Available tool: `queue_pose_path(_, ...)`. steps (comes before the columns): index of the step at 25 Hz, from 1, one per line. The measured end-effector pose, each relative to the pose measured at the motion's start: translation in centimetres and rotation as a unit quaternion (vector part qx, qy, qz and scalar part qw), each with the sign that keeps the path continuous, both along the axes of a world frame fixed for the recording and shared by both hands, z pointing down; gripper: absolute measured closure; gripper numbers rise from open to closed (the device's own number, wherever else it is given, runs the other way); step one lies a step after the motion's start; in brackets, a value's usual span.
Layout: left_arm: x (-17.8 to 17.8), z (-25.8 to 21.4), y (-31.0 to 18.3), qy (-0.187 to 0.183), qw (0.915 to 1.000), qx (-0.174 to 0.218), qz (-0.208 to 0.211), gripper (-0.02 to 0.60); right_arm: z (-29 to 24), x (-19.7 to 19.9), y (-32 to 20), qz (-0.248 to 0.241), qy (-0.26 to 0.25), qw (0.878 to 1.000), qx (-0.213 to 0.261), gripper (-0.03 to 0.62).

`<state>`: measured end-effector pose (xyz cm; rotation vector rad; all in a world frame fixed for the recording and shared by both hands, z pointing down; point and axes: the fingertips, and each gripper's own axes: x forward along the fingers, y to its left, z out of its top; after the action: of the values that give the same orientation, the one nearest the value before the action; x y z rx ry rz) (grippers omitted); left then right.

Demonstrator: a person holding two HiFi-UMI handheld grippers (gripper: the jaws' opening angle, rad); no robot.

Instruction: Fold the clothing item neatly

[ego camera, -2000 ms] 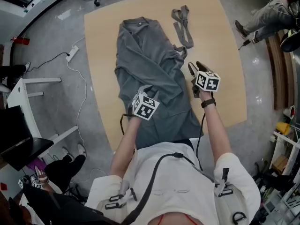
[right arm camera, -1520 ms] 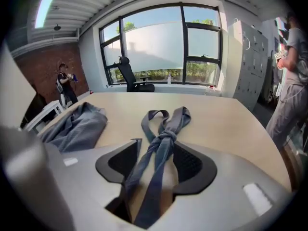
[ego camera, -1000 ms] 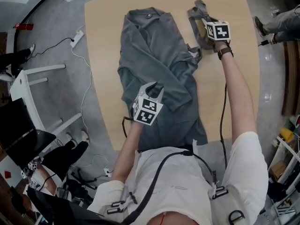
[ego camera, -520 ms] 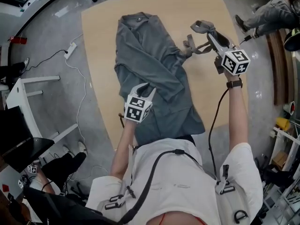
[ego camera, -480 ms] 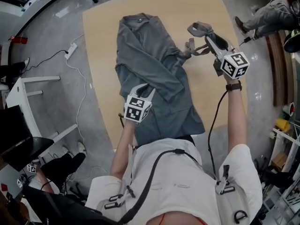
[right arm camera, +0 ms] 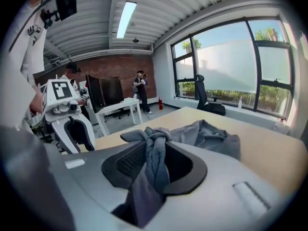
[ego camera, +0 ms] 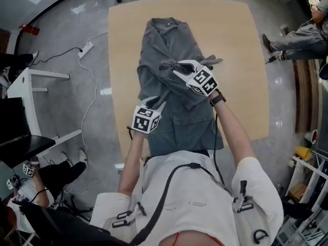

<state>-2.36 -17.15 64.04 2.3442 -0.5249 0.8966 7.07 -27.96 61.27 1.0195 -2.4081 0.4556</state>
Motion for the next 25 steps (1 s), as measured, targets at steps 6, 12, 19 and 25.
queue_pose_path(6, -2.6, 0.2, 0.2, -0.010, 0.9996, -0.004, -0.025, 0.457, 9.4, -4.0, 0.9, 0.001, 0.047, 0.996, -0.074, 0.468)
queue_pose_path(12, -3.8, 0.1, 0.3, -0.013, 0.9992, 0.001, -0.039, 0.457, 9.6, -3.0, 2.3, 0.047, 0.040, 0.993, -0.104, 0.270)
queue_pose_path(19, -3.1, -3.6, 0.8, 0.055, 0.9967, 0.051, -0.029, 0.459, -1.2, -1.1, 6.7, 0.171, -0.076, 0.982, -0.024, 0.409)
queue_pose_path(25, -2.9, -5.3, 4.9, 0.107, 0.9924, 0.057, 0.019, 0.581, -5.0, -2.3, 14.9, 0.229, -0.128, 0.965, 0.019, 0.595)
